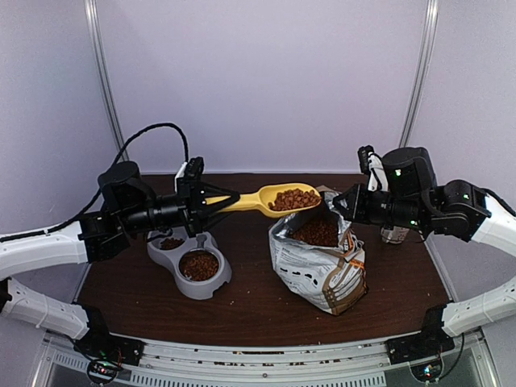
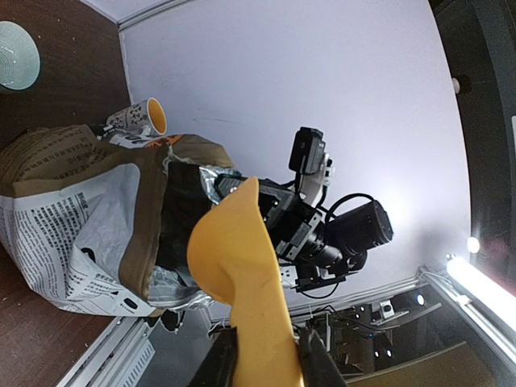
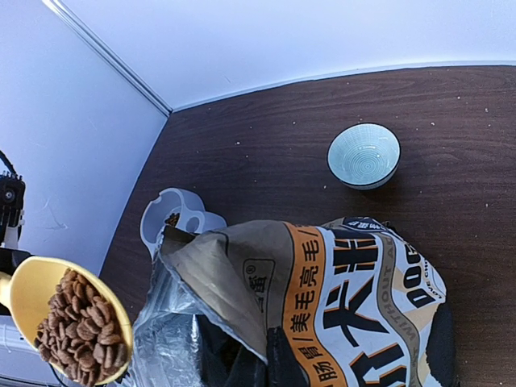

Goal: Serve the pet food
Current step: Place the pet food in the pet food bowl.

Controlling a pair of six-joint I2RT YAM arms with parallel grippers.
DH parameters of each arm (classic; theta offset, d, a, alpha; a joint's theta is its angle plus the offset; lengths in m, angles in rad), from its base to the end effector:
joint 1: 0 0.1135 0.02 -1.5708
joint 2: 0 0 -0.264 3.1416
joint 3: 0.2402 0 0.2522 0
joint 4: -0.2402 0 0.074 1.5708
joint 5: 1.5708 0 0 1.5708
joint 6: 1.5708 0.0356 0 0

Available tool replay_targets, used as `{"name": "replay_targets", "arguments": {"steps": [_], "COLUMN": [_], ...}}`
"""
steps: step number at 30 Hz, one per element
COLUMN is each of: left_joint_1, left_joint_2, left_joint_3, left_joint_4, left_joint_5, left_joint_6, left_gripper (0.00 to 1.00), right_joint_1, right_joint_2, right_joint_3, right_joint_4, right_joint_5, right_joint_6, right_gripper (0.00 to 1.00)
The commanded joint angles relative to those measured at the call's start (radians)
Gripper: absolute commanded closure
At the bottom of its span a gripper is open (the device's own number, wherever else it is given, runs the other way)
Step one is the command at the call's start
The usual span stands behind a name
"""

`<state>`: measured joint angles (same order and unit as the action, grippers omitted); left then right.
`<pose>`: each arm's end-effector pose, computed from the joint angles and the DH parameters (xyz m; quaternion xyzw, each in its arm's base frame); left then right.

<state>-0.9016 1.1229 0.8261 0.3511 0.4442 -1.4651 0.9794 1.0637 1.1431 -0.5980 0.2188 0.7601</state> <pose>0.1514 -0.2161 0.3430 -0.0329 0.6888 -0.7129 0.1273 0.1322 0.1830 0.3696 -0.0396 0.8604 0.3205 0.3941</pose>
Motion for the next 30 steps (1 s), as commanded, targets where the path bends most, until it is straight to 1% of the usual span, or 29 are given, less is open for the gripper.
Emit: {"name": "replay_targets", "arguments": {"steps": [1,11,14,16,19,24,26,29,30], "left_joint_1": [0.012,0.016,0.015,0.015,0.015,0.012,0.018,0.020,0.020], "left_joint_2": [-0.031,-0.012,0.000,0.003,0.007,0.014,0.011,0.002,0.002], "left_joint_3": [0.021,0.015,0.024,0.011,0.016,0.009,-0.011,-0.006,-0.009], "left_joint_4": [0.105,0.212,0.202,0.256,0.245,0.279,0.324,0.291,0.301], "left_joint_5": [0.002,0.014,0.019,0.017,0.019,0.026,0.023,0.021,0.020], "left_joint_6": [-0.031,-0.102,-0.096,-0.115,-0.112,-0.120,-0.142,-0.125,-0.129], "left_gripper": [1.00,1.00,1.00,1.00,1.00,1.00,1.00,1.00,1.00], "right_joint_1": [-0.010,-0.010,-0.011,-0.011,-0.012,-0.014,-0.014,-0.015,-0.016], "right_joint_2": [-0.024,-0.027,-0.027,-0.024,-0.021,-0.011,-0.007,-0.005,-0.004], "right_joint_3": [-0.001,-0.002,-0.003,-0.001,0.001,0.009,0.016,0.021,0.021], "right_joint_4": [-0.071,-0.074,-0.074,-0.073,-0.075,-0.078,-0.079,-0.080,-0.080], "right_joint_5": [0.046,0.048,0.050,0.049,0.049,0.049,0.047,0.049,0.047], "right_joint_6": [0.006,0.010,0.010,0.011,0.009,0.004,0.003,0.001,0.002], "right_gripper": [1.00,1.00,1.00,1.00,1.00,1.00,1.00,1.00,1.00]}}
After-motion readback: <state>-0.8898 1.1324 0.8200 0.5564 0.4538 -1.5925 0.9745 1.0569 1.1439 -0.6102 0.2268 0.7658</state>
